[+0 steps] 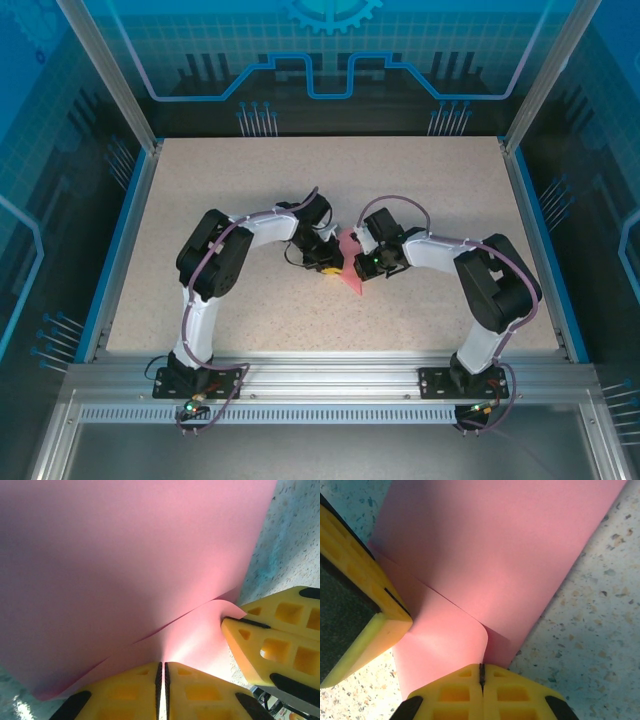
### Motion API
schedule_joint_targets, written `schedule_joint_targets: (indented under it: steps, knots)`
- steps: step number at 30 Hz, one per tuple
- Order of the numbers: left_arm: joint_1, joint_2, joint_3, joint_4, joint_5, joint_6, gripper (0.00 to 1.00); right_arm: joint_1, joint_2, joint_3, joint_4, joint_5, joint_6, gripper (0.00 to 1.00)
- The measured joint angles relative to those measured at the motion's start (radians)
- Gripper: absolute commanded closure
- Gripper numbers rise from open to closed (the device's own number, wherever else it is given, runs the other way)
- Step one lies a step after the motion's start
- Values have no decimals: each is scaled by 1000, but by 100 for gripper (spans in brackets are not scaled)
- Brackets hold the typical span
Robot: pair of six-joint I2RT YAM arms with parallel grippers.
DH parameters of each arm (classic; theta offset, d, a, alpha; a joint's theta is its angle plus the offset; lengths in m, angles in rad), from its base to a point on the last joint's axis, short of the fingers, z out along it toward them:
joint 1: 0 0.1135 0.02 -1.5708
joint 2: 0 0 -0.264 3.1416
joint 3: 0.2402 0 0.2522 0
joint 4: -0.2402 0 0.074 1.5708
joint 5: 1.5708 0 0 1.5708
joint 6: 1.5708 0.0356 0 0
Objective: Fold a paper plane with a square sheet of paper (fold left side to right side)
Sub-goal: Third fold the triangle at the center of the table.
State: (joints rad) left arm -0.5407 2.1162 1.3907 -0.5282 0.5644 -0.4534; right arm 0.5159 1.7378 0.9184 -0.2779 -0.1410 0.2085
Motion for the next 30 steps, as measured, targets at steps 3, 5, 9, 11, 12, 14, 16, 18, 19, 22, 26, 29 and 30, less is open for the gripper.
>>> schedule_joint_targets:
  steps: [3,5,9,11,12,14,16,18,19,22,26,29,30]
  knots:
    - [0,0,0,0,-4,0,87,0,1,0,0,-1,0,100]
    - [0,0,0,0,-10,0,87,0,1,0,0,-1,0,100]
    - [0,0,0,-1,-15,0,87,-2,1,7,-10,-8,5,92]
    - [0,0,0,0,-16,0,87,-9,0,8,-13,-21,15,86]
    - [0,0,0,-1,-17,0,87,-13,0,9,-17,-24,21,84]
    - [0,2,0,0,-17,0,88,-23,-7,12,-28,-30,31,82]
    - [0,2,0,0,-17,0,88,-35,-23,16,-42,-32,40,81]
    - [0,2,0,0,-18,0,88,-46,-53,21,-60,-32,55,81]
    - [0,2,0,0,-18,-1,87,-48,-67,22,-69,-33,61,82]
    - [0,2,0,0,-18,-1,88,-50,-121,23,-94,-60,94,97]
    - [0,2,0,0,-18,-1,88,-45,-153,22,-103,-139,167,100]
    - [0,2,0,0,-18,-1,88,-24,-136,22,-99,-194,228,100]
    - [0,2,0,-1,-18,-3,88,-12,-122,22,-95,-208,247,100]
